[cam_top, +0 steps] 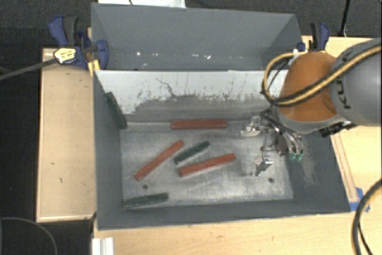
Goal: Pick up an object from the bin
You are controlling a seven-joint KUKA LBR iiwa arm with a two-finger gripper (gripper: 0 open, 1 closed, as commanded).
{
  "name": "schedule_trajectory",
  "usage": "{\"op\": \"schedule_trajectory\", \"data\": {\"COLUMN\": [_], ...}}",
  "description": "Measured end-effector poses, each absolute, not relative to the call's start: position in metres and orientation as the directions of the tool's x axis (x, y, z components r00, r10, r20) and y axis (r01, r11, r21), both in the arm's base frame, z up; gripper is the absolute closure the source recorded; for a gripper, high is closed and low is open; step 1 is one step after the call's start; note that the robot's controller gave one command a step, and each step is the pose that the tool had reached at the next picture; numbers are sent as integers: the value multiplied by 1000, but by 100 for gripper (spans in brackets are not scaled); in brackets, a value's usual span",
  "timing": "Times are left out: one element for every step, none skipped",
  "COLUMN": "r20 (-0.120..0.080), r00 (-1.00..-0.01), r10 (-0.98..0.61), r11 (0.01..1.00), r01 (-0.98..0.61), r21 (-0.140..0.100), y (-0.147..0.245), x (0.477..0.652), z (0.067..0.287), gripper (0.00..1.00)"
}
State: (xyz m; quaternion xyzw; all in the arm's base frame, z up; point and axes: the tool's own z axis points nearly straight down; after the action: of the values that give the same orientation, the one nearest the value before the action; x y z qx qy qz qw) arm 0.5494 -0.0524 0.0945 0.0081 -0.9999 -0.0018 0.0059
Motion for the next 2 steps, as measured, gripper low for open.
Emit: {"op": "schedule_trajectory", "data": {"r20": [-9,-20], "r00": [-1000,-995], "r10": [-11,94], "r11": [1000,996], "r01": [-11,94], "r21": [0,1], "y": [-40,-19], "x": [566,535], "z": [111,76], "gripper": [0,100]}}
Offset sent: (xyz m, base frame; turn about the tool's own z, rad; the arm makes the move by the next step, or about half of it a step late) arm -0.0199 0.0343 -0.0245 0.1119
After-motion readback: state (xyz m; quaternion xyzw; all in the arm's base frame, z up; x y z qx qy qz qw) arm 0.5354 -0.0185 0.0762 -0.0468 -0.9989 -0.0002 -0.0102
